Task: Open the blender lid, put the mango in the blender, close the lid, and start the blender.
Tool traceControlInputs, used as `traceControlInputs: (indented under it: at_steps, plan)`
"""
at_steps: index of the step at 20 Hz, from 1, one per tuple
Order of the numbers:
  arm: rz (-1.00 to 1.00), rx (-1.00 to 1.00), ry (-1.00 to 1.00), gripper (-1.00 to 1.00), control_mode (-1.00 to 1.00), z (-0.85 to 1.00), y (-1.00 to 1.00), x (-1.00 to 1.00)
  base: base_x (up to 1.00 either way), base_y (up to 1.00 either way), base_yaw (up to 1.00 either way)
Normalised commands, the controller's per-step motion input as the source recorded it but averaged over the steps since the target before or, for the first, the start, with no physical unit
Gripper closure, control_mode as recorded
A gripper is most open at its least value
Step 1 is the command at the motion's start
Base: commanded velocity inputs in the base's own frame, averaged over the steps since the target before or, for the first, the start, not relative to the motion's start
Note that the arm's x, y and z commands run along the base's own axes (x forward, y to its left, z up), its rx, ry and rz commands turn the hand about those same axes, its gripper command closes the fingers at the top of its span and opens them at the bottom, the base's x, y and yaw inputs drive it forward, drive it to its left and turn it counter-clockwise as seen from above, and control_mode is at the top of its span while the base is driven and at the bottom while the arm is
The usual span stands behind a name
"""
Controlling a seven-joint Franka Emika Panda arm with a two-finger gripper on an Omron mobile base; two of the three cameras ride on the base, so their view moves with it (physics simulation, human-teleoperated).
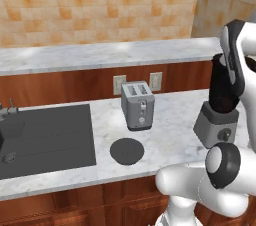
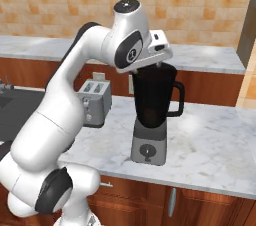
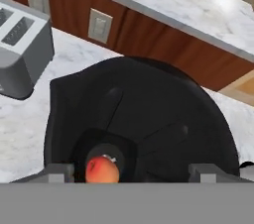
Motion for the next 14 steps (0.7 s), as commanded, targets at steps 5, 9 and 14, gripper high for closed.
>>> traceControlInputs:
  at_steps: [5,9,14]
  plan:
    - [0.00,0.00,-0.20,-1.00,-1.00,0.33,0.37,-0.92,0.00,0.00,0.00]
    - [-0.01,0.00,-0.04,-1.00,-1.00,0.10,0.86,-0.88,0.00,0.00,0.00]
    - [-0.05,0.00,0.00,-1.00,-1.00,-0.05,1.00,-0.77,0.00,0.00,0.00]
